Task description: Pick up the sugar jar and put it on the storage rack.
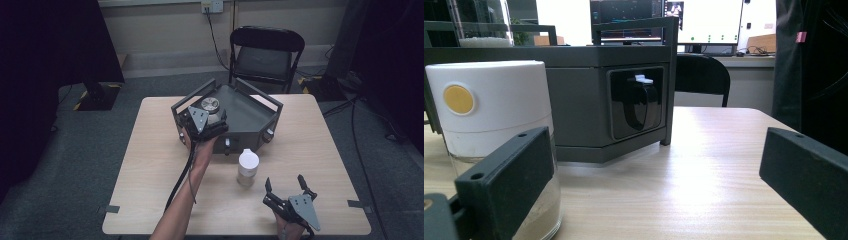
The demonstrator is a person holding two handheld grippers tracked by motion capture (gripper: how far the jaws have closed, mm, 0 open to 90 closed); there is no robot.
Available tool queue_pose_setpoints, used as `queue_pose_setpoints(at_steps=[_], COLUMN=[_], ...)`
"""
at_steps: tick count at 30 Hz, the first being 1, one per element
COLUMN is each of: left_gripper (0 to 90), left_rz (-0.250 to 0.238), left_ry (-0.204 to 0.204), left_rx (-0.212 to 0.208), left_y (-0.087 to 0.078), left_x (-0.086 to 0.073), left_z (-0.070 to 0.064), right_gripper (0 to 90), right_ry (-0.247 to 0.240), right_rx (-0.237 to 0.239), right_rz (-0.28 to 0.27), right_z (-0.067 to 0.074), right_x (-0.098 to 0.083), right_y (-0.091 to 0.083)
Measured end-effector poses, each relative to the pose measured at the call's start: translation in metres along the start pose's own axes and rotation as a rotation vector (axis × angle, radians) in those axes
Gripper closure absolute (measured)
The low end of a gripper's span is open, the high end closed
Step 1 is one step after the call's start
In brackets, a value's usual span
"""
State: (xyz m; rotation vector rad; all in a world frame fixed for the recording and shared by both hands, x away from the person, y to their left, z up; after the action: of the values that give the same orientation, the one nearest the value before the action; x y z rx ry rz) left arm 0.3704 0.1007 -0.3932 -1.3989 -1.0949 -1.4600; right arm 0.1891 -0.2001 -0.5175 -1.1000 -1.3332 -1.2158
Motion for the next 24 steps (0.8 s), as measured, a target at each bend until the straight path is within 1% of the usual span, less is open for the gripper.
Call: queue_pose_setpoints(at_steps=[1, 4, 5, 7, 8, 10, 13, 15, 17, 19, 21, 24], left_gripper=[0.0, 0.0, 0.0, 0.0, 0.0, 0.0, 0.0, 0.0, 0.0, 0.0, 0.0, 0.0], left_rz=[0.008, 0.009, -0.004, -0.006, -0.015, -0.019, -0.018, -0.03, -0.037, -0.039, -0.039, -0.047], left_ry=[0.0, -0.02, -0.024, -0.017, -0.018, -0.02, -0.03, -0.038, -0.032, -0.031, -0.032, -0.04], left_rx=[-0.001, 0.005, 0.0, -0.003, -0.005, 0.001, -0.001, -0.009, -0.007, -0.017, -0.02, -0.028], left_y=[-0.002, -0.009, -0.013, -0.018, -0.022, -0.027, -0.031, -0.035, -0.04, -0.045, -0.049, -0.055], left_x=[0.001, 0.0, -0.002, -0.004, -0.005, -0.006, -0.006, -0.007, -0.007, -0.007, -0.007, -0.009], left_z=[0.0, 0.002, 0.002, 0.002, 0.003, 0.004, 0.006, 0.008, 0.008, 0.008, 0.009, 0.01], right_gripper=[0.0, 0.0, 0.0, 0.0, 0.0, 0.0, 0.0, 0.0, 0.0, 0.0, 0.0, 0.0], right_ry=[0.0, 0.0, 0.0, -0.001, -0.001, 0.0, 0.0, -0.001, 0.0, 0.0, -0.001, -0.001], right_rx=[-0.001, -0.001, -0.001, -0.001, -0.001, -0.001, -0.002, -0.002, -0.003, -0.004, -0.005, -0.005], right_rz=[0.0, 0.0, 0.0, 0.0, 0.0, 0.0, 0.0, 0.0, 0.0, 0.0, 0.0, 0.0], right_z=[0.0, 0.0, 0.0, 0.0, 0.0, 0.0, 0.0, 0.0, 0.0, 0.001, 0.001, 0.001], right_x=[0.0, 0.0, 0.0, 0.0, 0.0, 0.0, 0.0, 0.0, 0.0, 0.0, 0.0, 0.0], right_y=[0.0, 0.0, 0.0, 0.0, 0.0, 0.0, 0.0, 0.0, 0.0, 0.0, 0.0, 0.0])
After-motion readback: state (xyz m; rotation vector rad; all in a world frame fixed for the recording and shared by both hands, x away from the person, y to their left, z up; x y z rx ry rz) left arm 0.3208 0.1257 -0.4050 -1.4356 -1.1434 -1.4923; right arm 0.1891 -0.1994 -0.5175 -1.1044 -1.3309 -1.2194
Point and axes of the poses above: each handheld gripper's, and its own axes: y roughly forward along the jaws, x roughly out of its top, z roughly to its left, the point moved 5 cm from there along y, roughly forward along the jaws, and after that the axes turned 4 degrees about -z, right-handed, at the moved point
